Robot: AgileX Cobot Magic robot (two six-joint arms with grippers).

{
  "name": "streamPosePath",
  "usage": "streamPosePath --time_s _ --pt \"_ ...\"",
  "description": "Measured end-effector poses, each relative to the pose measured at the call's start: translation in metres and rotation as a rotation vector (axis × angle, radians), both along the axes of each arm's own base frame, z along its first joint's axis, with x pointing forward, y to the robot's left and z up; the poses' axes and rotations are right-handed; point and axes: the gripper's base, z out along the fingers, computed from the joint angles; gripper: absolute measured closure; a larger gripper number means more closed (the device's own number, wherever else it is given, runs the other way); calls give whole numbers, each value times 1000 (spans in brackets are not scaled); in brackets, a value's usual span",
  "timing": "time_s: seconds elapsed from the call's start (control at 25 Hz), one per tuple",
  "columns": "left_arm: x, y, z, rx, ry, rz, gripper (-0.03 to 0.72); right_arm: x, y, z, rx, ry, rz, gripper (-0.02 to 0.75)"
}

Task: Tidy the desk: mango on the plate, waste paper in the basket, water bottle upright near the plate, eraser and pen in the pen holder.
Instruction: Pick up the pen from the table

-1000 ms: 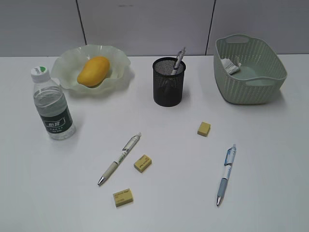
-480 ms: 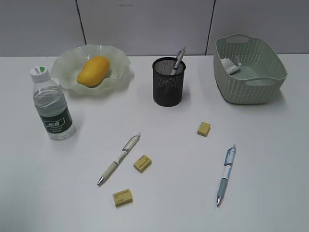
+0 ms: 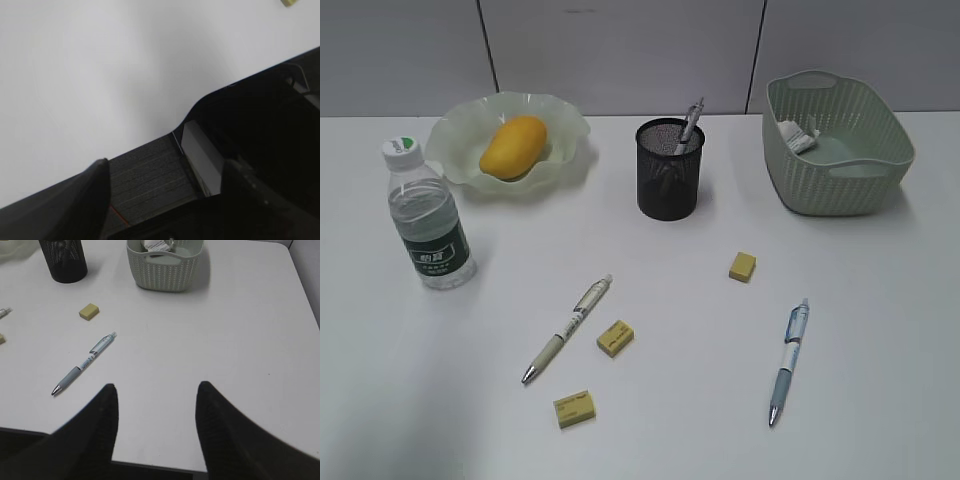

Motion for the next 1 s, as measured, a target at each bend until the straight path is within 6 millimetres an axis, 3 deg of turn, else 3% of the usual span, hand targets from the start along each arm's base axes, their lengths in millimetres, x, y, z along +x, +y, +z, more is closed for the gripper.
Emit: streamPosePath --time_s 0.2,0.36,0.52,0.76,1.0 --pt "31 -46 0 36 21 -113 174 0 0 0 0 0 0 332" --pt "72 -81 -9 36 15 -135 208 0 0 0 1 0 0 332" --pt "109 -110 -27 42 22 -150 218 0 0 0 1 0 0 332" --pt "148 -152 -59 35 19 -216 219 0 0 0 1 0 0 332" --pt "178 -175 -94 33 9 -240 228 0 0 0 1 0 0 332"
